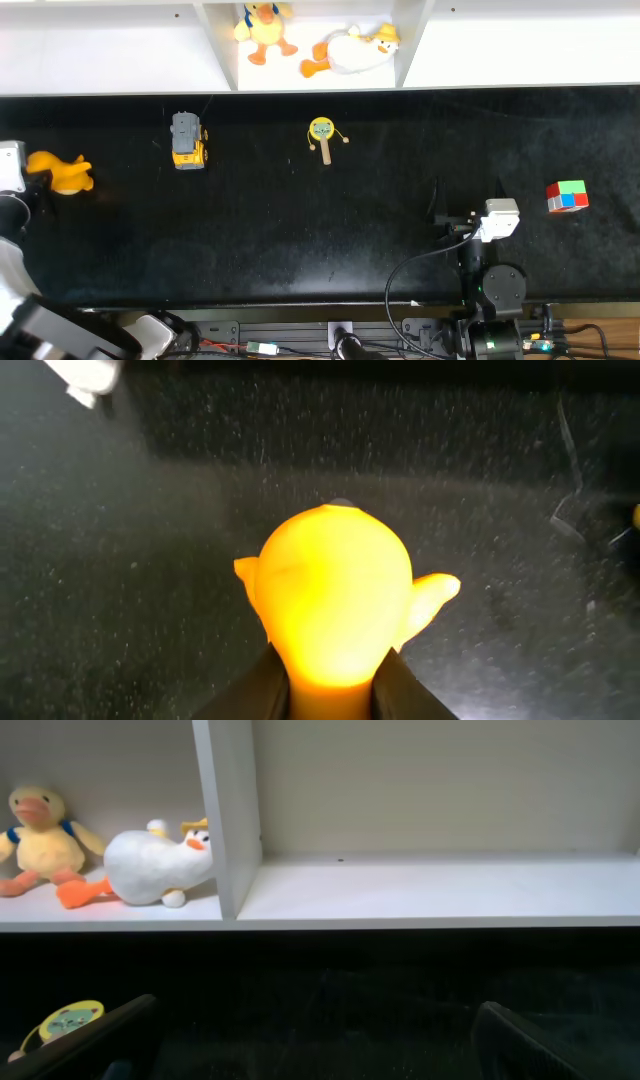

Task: Store Toys

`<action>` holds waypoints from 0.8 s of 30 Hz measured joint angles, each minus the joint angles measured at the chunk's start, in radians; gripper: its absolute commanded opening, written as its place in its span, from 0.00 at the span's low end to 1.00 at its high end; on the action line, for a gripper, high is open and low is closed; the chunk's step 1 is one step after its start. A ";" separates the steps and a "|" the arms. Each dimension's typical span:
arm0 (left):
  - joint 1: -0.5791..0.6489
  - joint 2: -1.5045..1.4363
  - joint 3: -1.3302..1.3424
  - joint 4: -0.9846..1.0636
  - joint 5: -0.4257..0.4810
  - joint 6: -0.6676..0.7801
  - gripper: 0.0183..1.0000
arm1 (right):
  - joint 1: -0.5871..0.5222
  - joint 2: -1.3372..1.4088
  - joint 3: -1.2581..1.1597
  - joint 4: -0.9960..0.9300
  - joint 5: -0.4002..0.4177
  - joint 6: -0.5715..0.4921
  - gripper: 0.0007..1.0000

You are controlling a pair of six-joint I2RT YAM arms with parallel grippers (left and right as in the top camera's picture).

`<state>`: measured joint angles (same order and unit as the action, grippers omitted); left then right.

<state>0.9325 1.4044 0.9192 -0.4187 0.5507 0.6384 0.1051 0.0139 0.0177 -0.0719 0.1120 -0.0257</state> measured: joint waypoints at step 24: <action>-0.249 0.111 0.328 -0.013 -0.081 -0.261 0.13 | 0.000 0.000 0.000 0.000 0.000 0.000 1.00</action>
<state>0.6838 1.5154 1.2472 -0.4320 0.4698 0.3779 0.1051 0.0139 0.0177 -0.0719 0.1123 -0.0261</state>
